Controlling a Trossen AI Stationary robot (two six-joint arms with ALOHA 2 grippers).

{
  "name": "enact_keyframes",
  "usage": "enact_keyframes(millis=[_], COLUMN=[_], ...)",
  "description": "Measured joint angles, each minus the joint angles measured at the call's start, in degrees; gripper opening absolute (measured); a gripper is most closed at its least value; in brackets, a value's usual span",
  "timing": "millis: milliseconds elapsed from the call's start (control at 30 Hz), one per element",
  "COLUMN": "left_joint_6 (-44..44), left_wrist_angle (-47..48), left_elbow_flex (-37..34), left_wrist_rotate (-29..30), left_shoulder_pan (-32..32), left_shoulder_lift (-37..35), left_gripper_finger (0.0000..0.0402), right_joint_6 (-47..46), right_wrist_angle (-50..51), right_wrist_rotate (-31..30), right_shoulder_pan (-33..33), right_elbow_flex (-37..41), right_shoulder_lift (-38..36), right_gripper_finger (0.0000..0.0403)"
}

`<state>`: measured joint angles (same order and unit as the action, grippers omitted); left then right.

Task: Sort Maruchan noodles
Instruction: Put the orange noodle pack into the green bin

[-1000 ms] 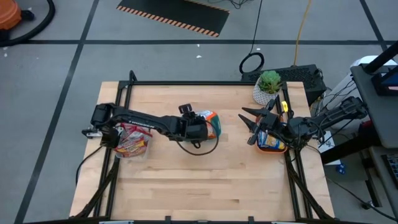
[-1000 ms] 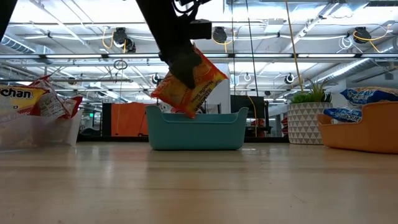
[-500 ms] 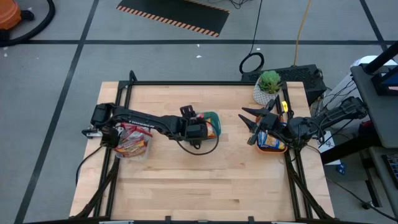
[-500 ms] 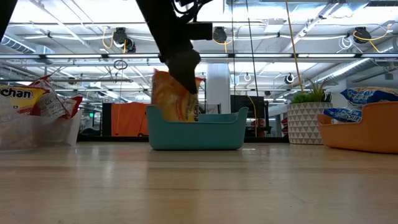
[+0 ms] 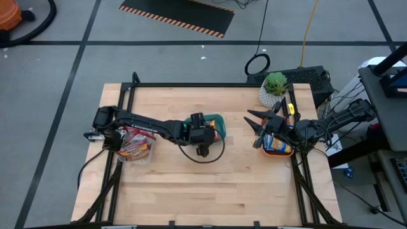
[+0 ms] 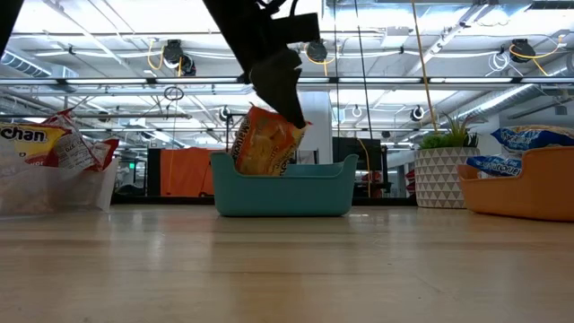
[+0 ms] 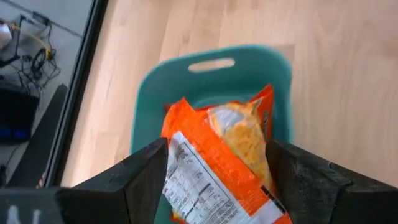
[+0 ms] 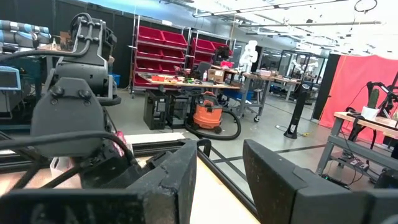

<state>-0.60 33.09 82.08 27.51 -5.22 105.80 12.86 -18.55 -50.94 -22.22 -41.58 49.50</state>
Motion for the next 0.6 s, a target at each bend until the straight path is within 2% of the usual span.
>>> enact_keyframes(millis=[233, 367, 433, 500, 600], left_joint_6=[-6.93, -8.33, -9.41, -11.8, -17.75], left_wrist_angle=[-10.39, -14.72, -14.55, -12.49, -5.55], left_elbow_flex=[-0.02, -0.02, -0.02, -0.02, -0.01], left_wrist_rotate=[-0.32, -5.48, -9.89, -16.88, -32.75], left_shoulder_pan=[-1.0, -0.96, -0.93, -1.06, -1.4], left_shoulder_lift=[0.0, -0.09, -0.12, -0.51, -0.65], left_gripper_finger=[0.0276, 0.0276, 0.0276, 0.0276, 0.0276], right_joint_6=[0.0, -1.11, -3.22, -4.67, -4.89], right_wrist_angle=[0.0, 0.26, 1.16, 1.83, 2.15], right_wrist_rotate=[0.0, 0.24, 1.76, 4.06, 7.36], right_shoulder_pan=[-0.02, -0.01, 0.0, -0.02, -0.02], right_elbow_flex=[0.0, 0.0, 0.0, 0.0, 0.02], right_shoulder_lift=[0.0, 0.0, 0.0, 0.04, 0.03], right_gripper_finger=[0.0125, 0.0125, 0.0125, 0.0125, 0.0125])
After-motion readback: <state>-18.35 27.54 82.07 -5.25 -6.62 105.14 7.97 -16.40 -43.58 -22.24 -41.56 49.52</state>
